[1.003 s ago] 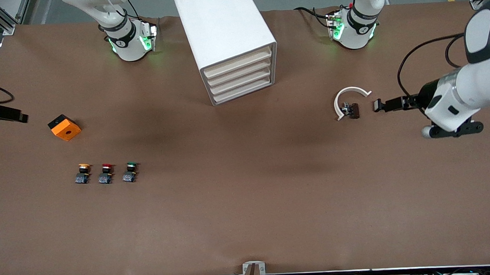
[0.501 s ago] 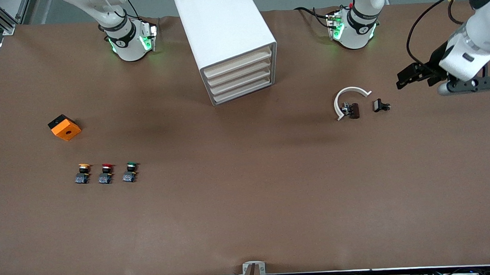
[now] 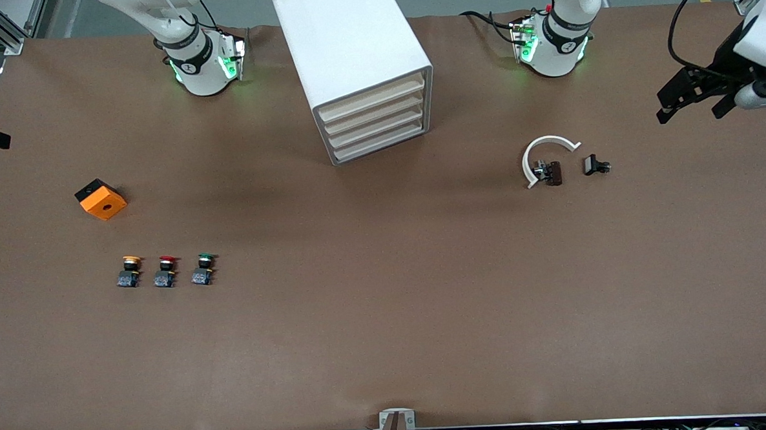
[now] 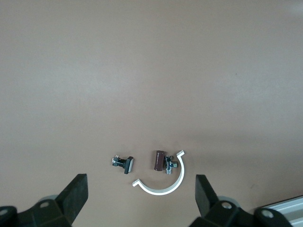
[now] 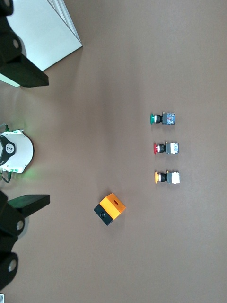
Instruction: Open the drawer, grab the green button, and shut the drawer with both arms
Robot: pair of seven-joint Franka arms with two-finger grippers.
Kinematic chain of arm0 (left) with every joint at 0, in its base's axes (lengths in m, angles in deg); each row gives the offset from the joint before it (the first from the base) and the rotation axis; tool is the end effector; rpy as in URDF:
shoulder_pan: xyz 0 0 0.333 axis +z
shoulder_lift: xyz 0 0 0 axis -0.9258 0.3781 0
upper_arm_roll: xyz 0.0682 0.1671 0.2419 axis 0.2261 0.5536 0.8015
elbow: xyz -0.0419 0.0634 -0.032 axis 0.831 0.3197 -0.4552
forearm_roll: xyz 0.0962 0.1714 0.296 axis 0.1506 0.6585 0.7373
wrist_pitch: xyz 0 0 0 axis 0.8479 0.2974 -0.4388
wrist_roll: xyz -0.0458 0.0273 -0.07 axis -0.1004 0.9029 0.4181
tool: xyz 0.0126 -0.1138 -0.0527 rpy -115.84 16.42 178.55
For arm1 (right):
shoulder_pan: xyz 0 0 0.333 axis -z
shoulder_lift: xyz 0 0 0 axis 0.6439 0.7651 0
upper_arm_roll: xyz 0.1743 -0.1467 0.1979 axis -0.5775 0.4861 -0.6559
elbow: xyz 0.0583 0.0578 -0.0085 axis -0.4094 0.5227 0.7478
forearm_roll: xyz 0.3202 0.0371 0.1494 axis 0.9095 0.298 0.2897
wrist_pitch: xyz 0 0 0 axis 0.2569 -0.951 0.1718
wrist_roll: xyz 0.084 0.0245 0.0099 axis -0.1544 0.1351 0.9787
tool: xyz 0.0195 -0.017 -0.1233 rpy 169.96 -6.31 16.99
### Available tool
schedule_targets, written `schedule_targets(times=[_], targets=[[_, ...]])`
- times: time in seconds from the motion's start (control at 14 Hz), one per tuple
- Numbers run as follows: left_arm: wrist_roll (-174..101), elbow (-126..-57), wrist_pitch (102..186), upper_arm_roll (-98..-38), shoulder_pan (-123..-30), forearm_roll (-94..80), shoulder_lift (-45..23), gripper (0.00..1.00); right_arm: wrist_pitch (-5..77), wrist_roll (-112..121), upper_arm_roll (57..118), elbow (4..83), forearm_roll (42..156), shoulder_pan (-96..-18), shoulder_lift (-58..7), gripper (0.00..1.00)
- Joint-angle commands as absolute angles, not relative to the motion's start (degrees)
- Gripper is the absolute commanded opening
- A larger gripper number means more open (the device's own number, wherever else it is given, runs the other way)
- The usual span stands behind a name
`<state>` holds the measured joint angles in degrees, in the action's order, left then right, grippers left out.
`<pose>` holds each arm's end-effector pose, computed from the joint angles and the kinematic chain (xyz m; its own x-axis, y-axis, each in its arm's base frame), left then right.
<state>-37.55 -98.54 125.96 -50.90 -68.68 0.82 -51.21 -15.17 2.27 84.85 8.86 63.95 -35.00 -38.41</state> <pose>0.4538 -0.0208 0.5983 0.9926 0.0591 0.1065 0.0570 -0.9981 0.0226 0.5085 -0.0602 0.6456 0.9818 -0.0644 -0.1787 -0.0724 -0.9966 -0.0384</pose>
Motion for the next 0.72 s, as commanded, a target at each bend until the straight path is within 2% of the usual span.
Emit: schedule_targets(times=[0.0, 0.43, 0.64], targets=[[-39.4, -94.4, 122.0, -50.9, -67.8, 1.8, -50.1, 1.0, -15.7, 0.2, 84.8, 10.9, 64.1, -34.9, -40.2, 1.0], [-39.4, -90.4, 116.1, -51.4, -68.2, 1.3, -48.4, 1.0, -13.0, -3.6, 84.8, 13.5, 64.5, -35.4, -42.0, 1.0], [-39.5, -90.2, 114.6, -51.4, -68.1, 1.2, -48.5, 1.0, -12.6, -3.7, 87.0, 15.9, 64.7, -38.1, -43.2, 1.0]])
